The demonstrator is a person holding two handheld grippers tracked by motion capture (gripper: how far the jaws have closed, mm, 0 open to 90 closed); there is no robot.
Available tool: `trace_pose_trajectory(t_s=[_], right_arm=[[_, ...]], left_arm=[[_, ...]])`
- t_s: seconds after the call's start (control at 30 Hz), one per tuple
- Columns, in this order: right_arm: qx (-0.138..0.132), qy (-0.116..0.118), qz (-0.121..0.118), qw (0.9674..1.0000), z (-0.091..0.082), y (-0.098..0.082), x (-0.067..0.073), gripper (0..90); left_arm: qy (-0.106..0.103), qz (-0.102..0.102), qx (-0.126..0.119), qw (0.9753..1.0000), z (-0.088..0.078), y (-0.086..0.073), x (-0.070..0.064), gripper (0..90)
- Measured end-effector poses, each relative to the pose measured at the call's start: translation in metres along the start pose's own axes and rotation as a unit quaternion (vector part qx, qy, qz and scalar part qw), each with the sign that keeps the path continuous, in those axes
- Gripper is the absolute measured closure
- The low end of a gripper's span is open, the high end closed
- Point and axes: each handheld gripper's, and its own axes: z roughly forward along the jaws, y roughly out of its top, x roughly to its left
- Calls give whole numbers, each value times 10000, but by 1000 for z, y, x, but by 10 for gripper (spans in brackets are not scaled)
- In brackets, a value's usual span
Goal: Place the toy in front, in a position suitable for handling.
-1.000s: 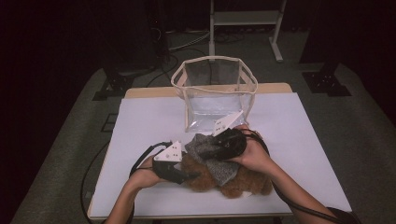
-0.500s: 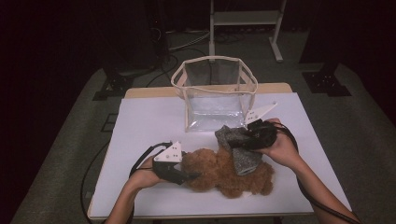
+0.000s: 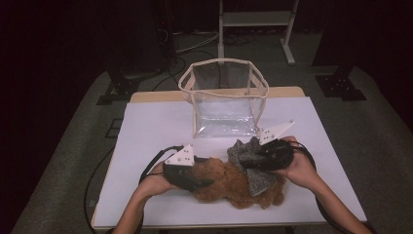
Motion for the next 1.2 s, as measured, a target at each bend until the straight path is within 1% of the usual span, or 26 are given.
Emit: trace_pose_trajectory(t_s=[0.07,0.1,0.13,0.17,0.27,0.37,0.43,0.5,0.57,0.6,0.67,0.77,0.83,0.93,0.97,1.0,1.03,1.07,1.13,1.2], right_arm=[[-40,-2,-50,10000,-3,7,3,733],[-48,-11,-104,9999,-2,12,4,733],[-71,-21,-177,9998,0,19,5,733],[-75,0,-199,9998,2,23,7,733],[-22,84,-424,9991,15,39,11,733],[145,125,-546,9983,31,49,11,730],[232,61,-498,9985,36,50,5,729],[219,35,-324,9992,35,45,-6,728],[214,-38,-89,9997,29,37,-16,728],[160,-31,20,9999,26,32,-19,729],[117,-65,148,9998,18,22,-24,729],[85,-116,221,9997,6,6,-26,729],[68,-193,310,9993,-3,-2,-29,725],[30,-392,445,9982,-17,-12,-37,727],[-14,-444,529,9976,-22,-15,-40,730],[-44,-459,549,9974,-24,-17,-42,731],[-48,-445,605,9972,-26,-20,-42,732],[-58,-423,607,9972,-26,-21,-42,734],[-45,-398,541,9977,-24,-22,-36,739],[-65,-353,465,9983,-22,-23,-27,742]], left_arm=[[10,92,45,9999,0,0,-1,394],[17,176,66,9998,1,1,-3,402],[19,194,82,9998,1,1,-4,405],[27,274,116,9996,1,2,-5,406],[27,481,182,9987,1,3,-9,411],[35,625,253,9977,0,3,-12,410],[33,639,260,9976,0,3,-12,410],[24,606,234,9979,0,2,-12,409],[18,562,206,9982,0,1,-11,405],[15,558,211,9982,0,1,-11,403],[7,550,186,9983,0,0,-9,400],[10,524,173,9985,0,0,-9,399],[12,512,172,9985,0,1,-9,399],[17,510,178,9985,0,1,-8,399],[18,510,174,9985,0,1,-8,399],[16,502,167,9986,0,1,-8,398],[13,498,148,9986,0,1,-8,397],[14,503,155,9986,0,1,-8,395],[69,501,165,9986,-1,2,-7,378],[184,407,187,9988,-3,3,-4,327]])
